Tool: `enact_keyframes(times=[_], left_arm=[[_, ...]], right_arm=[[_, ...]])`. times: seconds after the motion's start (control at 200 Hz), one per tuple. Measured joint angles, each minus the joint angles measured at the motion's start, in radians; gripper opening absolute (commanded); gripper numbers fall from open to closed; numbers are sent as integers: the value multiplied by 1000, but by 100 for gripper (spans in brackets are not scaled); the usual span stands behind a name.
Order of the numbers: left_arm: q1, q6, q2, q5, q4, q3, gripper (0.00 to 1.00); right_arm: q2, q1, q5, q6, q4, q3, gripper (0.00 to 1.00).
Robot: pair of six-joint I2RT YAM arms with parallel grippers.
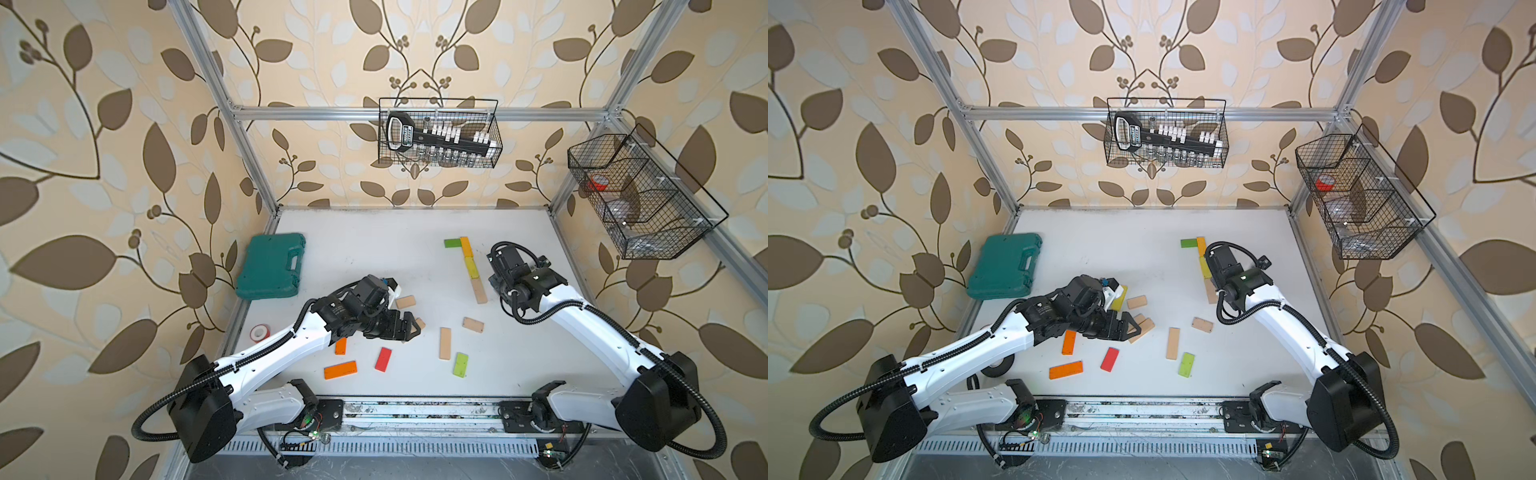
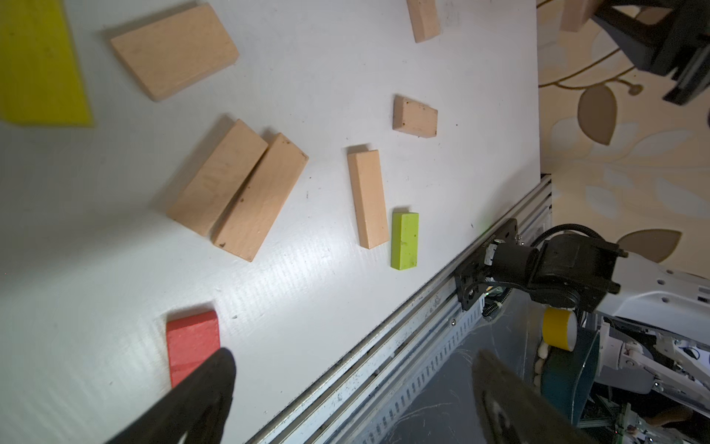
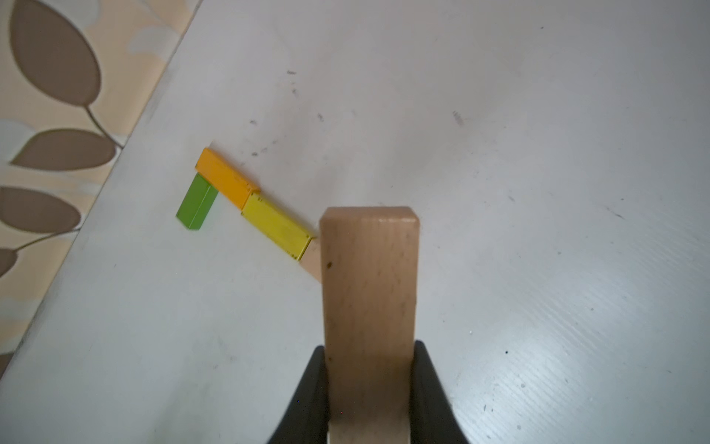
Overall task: Assemble a giraffe with building blocks
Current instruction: Assemble the building block at the center of the board.
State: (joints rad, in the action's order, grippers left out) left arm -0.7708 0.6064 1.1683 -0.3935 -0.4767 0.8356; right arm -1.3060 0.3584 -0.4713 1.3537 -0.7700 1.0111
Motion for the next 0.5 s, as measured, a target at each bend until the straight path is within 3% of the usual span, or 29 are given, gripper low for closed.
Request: enact_keyframes(times=[0.15,0.5], left_arm=[[-45,4,31,-1,42,18,96],[-48,4,92,3,63,44,96]], right_arm=[[-91,-90,17,32,5,0,0],[-235,-135,58,108,98,-11,0]])
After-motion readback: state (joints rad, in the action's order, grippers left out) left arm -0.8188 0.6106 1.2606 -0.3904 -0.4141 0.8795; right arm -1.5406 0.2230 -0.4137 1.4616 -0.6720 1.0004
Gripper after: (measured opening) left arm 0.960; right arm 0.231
